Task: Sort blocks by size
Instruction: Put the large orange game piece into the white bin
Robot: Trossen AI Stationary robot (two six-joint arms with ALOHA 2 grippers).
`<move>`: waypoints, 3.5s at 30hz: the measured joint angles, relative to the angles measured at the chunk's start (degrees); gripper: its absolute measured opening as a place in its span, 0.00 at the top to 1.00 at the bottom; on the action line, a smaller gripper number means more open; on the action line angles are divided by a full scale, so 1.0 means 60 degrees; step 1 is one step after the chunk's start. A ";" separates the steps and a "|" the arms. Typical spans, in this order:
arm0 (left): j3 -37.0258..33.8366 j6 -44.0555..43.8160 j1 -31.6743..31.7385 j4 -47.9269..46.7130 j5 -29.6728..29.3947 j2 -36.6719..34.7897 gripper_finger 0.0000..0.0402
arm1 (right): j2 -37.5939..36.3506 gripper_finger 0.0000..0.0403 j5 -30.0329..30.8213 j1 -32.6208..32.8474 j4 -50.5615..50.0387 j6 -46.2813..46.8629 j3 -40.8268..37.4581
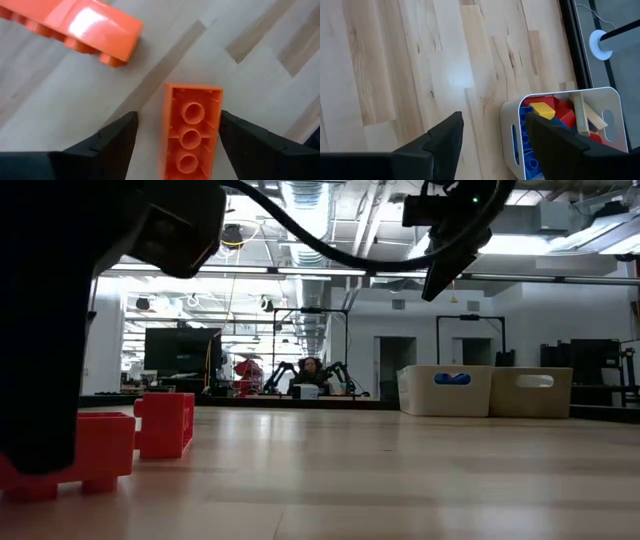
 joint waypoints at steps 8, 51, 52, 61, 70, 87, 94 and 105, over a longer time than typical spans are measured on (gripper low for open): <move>-0.0007 0.0115 0.0069 -0.0181 -0.0001 0.0021 0.51 | -0.0001 0.37 0.0003 0.0000 -0.0036 -0.0010 0.0003; -0.0015 1.2237 0.7229 0.2606 0.2274 -0.3732 0.66 | -0.1950 0.37 -0.3058 0.0409 0.7331 0.3274 -0.2266; -0.0015 1.2339 0.7278 0.2629 0.2429 -0.3731 0.66 | -0.1950 0.37 -0.2789 0.0506 0.7680 0.3276 -0.2266; -0.0015 1.3086 0.7571 0.2542 0.2449 -0.3978 0.66 | -0.1925 0.37 -0.1447 0.0692 0.7560 0.5659 -0.2212; -0.0015 1.5675 0.7577 0.1793 0.0999 -0.4257 0.66 | -0.1322 0.37 -0.1389 0.0799 0.6843 0.8058 -0.2024; -0.0015 1.6894 0.6805 0.1266 -0.2608 -0.4217 0.66 | 0.0437 0.37 -0.0920 0.0248 0.7272 0.7711 -0.0652; -0.0015 1.6203 0.6511 0.1754 -0.3340 -0.4219 0.66 | 0.0483 0.37 -0.1723 -0.0189 0.7445 0.7232 -0.0652; -0.0015 1.5840 0.6342 0.2562 -0.3365 -0.4216 0.66 | 0.0491 0.41 -0.2437 -0.0325 0.7527 0.6562 -0.0652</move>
